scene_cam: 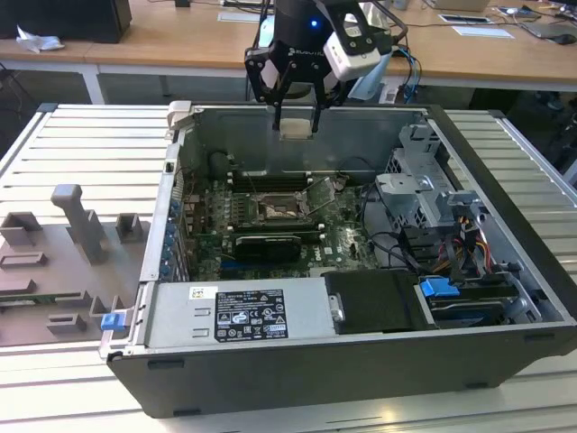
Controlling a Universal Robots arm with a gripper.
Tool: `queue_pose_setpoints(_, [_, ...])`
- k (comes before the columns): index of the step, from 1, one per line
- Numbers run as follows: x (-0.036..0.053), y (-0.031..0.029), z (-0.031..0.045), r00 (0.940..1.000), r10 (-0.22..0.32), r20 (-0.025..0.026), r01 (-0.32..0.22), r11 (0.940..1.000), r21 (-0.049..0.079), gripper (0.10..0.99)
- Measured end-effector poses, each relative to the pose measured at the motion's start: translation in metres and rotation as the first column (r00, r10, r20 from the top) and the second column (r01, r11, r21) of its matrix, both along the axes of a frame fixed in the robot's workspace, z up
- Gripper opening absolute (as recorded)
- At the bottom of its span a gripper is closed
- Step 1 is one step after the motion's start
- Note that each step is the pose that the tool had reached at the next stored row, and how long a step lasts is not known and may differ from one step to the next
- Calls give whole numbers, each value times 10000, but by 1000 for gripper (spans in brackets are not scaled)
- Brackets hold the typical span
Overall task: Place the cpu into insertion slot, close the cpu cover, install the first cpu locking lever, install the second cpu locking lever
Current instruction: 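Place the cpu into insertion slot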
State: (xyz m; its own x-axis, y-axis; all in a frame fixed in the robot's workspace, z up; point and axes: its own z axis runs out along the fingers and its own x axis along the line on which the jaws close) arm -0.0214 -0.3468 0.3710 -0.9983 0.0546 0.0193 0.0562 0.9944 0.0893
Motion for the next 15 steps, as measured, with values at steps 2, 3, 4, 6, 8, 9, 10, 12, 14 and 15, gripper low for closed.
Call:
queue_pose_setpoints(2, [0, 0, 0, 10000, -56, 0, 56, 10000, 0, 537])
queue_pose_setpoints(3, [0, 0, 0, 10000, -88, 0, 88, 10000, 0, 537])
queue_pose_setpoints(4, [0, 0, 0, 9999, -108, 0, 108, 9999, 0, 537])
queue_pose_setpoints(6, [0, 0, 0, 9999, -159, 0, 159, 9999, 0, 537])
queue_pose_setpoints(8, [0, 0, 0, 9997, -264, 0, 264, 9997, 0, 537])
queue_pose_setpoints(9, [0, 0, 0, 9996, -298, 0, 298, 9996, 0, 537])
queue_pose_setpoints(10, [0, 0, 0, 9995, -317, 0, 317, 9995, 0, 537])
queue_pose_setpoints(12, [0, 0, 0, 9993, -366, 0, 366, 9993, 0, 537])
queue_pose_setpoints(14, [0, 0, -1, 9991, -427, 0, 427, 9991, 0, 537])
queue_pose_setpoints(15, [0, 0, -1, 9990, -455, 0, 455, 9990, 0, 537])
